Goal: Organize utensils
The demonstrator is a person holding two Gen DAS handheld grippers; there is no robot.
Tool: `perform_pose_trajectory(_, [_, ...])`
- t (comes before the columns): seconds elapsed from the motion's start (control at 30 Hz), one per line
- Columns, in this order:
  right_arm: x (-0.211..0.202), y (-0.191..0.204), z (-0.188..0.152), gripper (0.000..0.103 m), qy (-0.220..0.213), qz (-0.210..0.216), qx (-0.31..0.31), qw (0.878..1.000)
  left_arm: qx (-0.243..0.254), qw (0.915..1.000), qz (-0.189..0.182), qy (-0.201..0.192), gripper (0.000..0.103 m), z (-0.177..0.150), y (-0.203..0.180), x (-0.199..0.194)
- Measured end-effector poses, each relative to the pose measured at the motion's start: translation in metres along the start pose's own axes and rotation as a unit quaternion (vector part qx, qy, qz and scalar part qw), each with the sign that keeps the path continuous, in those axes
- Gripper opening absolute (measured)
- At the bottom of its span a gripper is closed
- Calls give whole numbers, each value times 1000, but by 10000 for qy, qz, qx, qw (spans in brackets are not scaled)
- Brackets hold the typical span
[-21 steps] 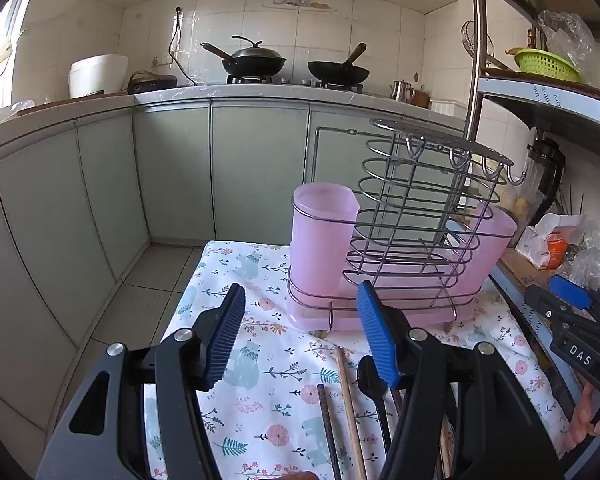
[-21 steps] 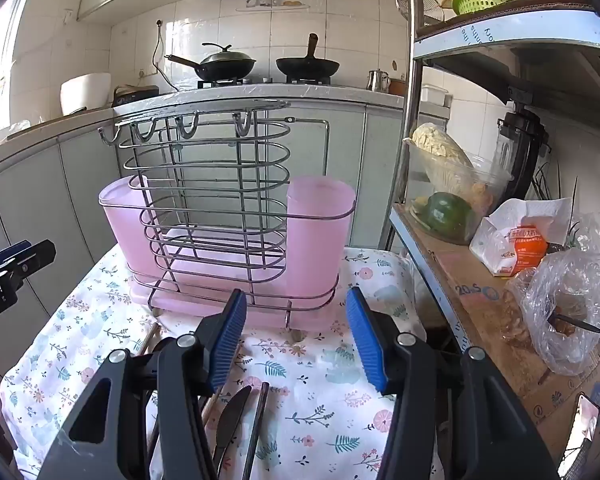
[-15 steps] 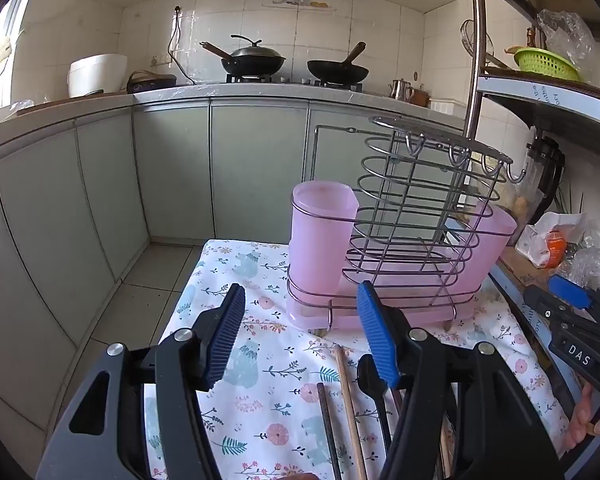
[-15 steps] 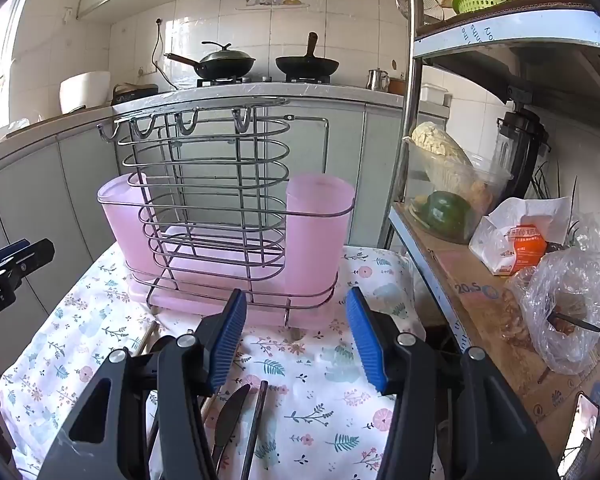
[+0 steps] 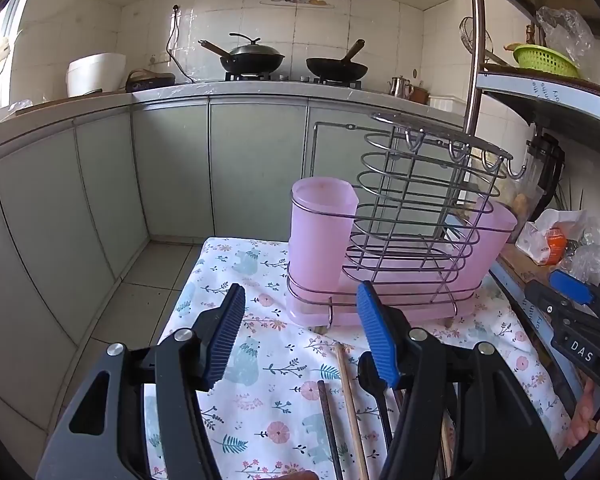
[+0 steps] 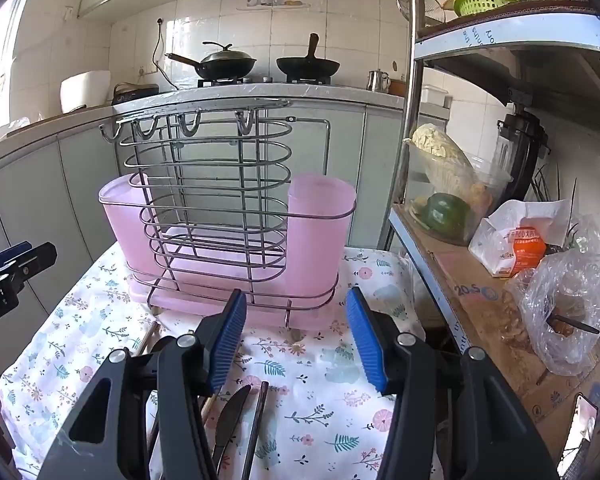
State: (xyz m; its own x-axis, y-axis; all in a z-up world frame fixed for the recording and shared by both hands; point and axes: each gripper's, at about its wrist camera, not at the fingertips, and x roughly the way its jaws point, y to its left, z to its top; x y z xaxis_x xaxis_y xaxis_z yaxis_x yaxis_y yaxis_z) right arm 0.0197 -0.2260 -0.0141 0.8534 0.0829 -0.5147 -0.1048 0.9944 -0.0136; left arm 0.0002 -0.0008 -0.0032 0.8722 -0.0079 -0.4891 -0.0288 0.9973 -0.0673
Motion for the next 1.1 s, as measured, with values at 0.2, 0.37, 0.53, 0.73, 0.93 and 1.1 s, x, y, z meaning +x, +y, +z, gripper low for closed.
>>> perform_pose_trajectory(0.2, [0, 0, 3, 51, -3, 5, -2, 10000, 1, 10000, -12, -14, 59, 0, 0, -1])
perform_pose_trajectory(0.37, [0, 1, 4, 51, -11, -3, -5, 10000, 6, 10000, -10, -18, 59, 1, 0, -1])
perform_pose_trajectory(0.53, [0, 1, 4, 51, -16, -7, -11, 10000, 8, 10000, -5, -21, 59, 1, 0, -2])
perform_pose_trajectory(0.73, [-1, 1, 5, 51, -18, -8, -16, 10000, 9, 10000, -6, -21, 59, 1, 0, -2])
perform_pose_trajectory(0.93, [-3, 1, 8, 51, -48, -12, -18, 10000, 0, 10000, -13, -53, 59, 4, 0, -4])
perform_pose_trajectory(1.1, [-4, 2, 8, 51, -51, -11, -29, 10000, -16, 10000, -8, -60, 59, 4, 1, -5])
